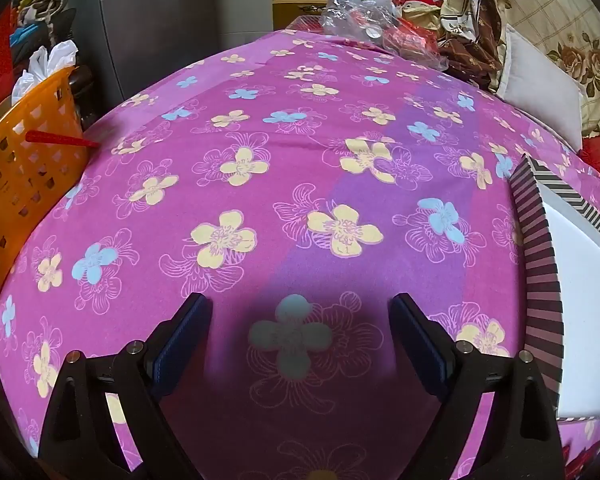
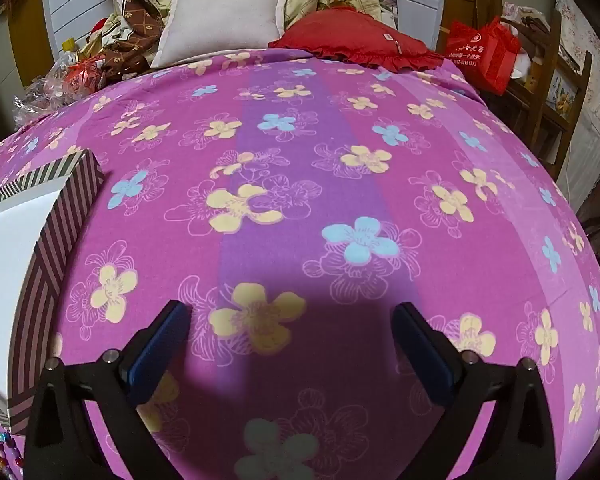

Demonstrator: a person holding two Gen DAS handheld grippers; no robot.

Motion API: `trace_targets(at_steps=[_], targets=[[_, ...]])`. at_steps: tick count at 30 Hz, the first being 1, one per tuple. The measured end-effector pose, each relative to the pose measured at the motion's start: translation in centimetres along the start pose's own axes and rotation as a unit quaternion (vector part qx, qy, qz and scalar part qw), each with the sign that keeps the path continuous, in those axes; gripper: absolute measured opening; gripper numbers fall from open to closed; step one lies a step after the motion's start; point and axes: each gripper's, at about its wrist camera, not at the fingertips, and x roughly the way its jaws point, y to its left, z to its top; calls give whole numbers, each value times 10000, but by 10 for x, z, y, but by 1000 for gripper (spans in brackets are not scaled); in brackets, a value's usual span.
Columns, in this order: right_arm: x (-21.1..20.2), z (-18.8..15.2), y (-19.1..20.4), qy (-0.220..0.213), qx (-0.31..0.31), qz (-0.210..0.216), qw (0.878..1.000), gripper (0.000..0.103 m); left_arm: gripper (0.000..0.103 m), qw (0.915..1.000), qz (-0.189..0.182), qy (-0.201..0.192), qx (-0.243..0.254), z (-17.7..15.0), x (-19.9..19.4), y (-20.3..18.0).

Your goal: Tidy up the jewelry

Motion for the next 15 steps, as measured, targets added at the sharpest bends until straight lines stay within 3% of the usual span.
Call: trace_targets(at_steps=[6,8,10,15], targets=[[0,0,0,1,26,-15,10000,103,89,10000,-19,20,55,-6,-5,-1],[0,0,1,3,36,-26,10000,103,87,9997,-59,238,20,-14,-12,1],[3,-3,2,28,86,-73,9999,103,73,9993,-116,341,66,-19,-22,1],[0,-3,6,793,-176,168,9966,103,72,9996,-238,36,150,-37,-70,-1]])
